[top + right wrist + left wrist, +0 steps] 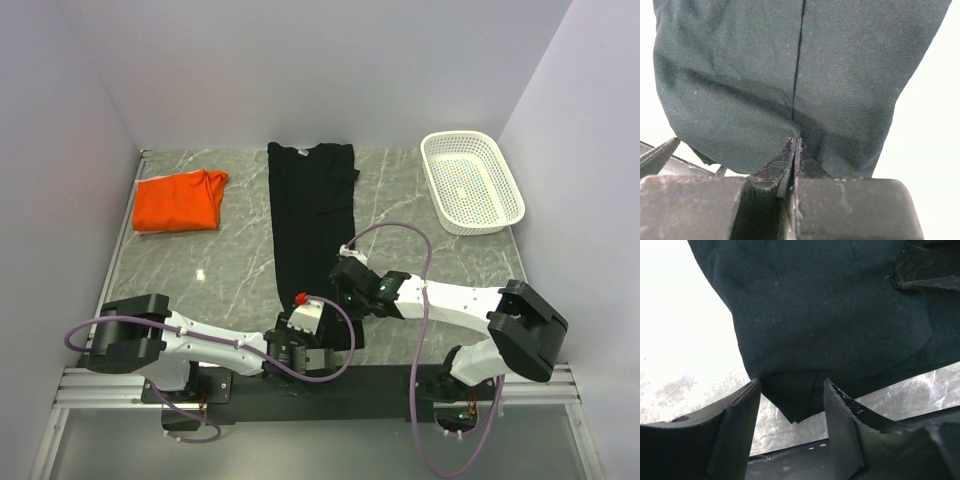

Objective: Fold and stack the t-shirts
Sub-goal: Fold the tshirt

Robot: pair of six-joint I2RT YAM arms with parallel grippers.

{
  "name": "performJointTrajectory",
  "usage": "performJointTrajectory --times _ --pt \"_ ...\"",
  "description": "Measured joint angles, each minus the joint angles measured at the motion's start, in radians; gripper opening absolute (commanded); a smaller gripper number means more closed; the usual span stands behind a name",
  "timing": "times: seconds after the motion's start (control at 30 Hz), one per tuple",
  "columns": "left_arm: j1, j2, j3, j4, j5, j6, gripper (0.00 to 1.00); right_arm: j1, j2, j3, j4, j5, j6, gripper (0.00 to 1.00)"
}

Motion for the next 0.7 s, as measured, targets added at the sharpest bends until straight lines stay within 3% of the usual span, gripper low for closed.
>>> performJointTrajectory --times 0.3,0.7 --pt "0.0 -0.004 -0.001 0.042 0.006 0.077 0.46 0.0 0.0 0.0 0.0 -0.003 0.0 0.0" --pt "0.0 -0.054 -0.054 0.131 0.074 0.149 0.45 0.0 0.0 0.0 0.0 -0.004 0.0 0.0"
